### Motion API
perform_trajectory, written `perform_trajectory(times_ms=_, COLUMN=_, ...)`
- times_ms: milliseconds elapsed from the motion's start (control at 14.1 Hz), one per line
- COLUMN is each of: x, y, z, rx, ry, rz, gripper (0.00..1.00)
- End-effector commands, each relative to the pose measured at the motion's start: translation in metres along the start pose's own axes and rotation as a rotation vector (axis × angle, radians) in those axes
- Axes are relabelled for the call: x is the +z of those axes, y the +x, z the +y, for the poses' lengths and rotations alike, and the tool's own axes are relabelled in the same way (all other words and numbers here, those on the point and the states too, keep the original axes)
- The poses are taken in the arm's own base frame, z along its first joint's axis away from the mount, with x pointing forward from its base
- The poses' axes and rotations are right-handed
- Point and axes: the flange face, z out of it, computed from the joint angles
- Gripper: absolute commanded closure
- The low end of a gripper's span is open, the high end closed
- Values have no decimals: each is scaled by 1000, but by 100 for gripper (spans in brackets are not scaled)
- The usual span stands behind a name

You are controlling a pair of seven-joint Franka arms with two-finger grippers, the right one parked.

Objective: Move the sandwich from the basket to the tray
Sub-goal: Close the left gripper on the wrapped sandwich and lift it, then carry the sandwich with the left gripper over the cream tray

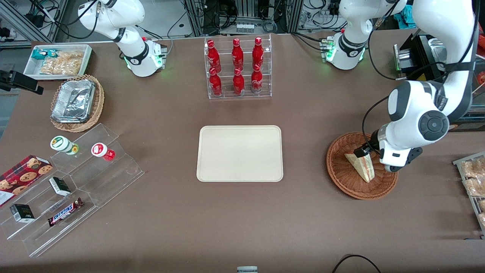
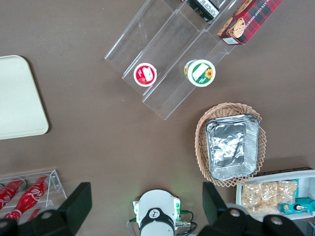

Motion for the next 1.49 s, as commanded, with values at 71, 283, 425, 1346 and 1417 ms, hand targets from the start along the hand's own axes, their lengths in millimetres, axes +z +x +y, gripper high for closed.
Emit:
perform_trajectory(times_ms=71, x=26, y=2, z=1, rx=-42, ry=-21, rz=21, gripper=0)
perform_trajectory(times_ms=283, x=50, y=18, z=0, rx=-75, ry=-58, rz=43, gripper=0)
perform_trajectory(times_ms=425, x=63, y=24, z=3, rx=-80, ry=-75, rz=51, gripper=0)
perform_trajectory(times_ms=1346, x=31, y=17, z=12, rx=-17, ry=-94, rz=123, gripper=84)
perform_trajectory(times_ms=1417, x=12, y=2, z=30, rx=25, ry=-87, rz=120, gripper=84)
